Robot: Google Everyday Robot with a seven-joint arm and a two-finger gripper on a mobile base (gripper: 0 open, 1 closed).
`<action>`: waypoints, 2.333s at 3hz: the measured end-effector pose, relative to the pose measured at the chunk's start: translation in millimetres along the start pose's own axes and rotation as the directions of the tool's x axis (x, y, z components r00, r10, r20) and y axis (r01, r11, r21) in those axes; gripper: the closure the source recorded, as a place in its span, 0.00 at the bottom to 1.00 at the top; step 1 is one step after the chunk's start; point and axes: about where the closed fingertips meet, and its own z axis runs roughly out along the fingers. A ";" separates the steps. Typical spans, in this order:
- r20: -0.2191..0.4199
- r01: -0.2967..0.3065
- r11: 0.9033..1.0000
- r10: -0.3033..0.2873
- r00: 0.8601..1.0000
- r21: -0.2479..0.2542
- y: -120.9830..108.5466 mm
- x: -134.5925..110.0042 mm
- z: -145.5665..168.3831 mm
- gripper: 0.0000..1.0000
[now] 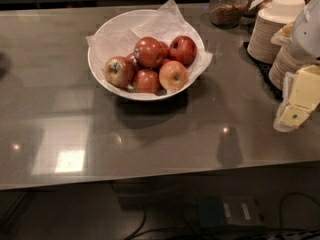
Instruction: Pick apple from white bowl
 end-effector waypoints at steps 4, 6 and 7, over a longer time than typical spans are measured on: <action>0.157 0.240 0.971 -0.239 0.958 0.018 -30.7 -103.1 5.6 0.00; 0.206 0.289 0.957 -0.291 0.934 0.038 -39.6 -121.7 4.2 0.00; 0.237 0.271 0.962 -0.274 0.932 0.045 -42.7 -126.9 11.9 0.00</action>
Offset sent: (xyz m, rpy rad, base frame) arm 0.0188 0.0269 0.0074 -0.0016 -0.0280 0.0687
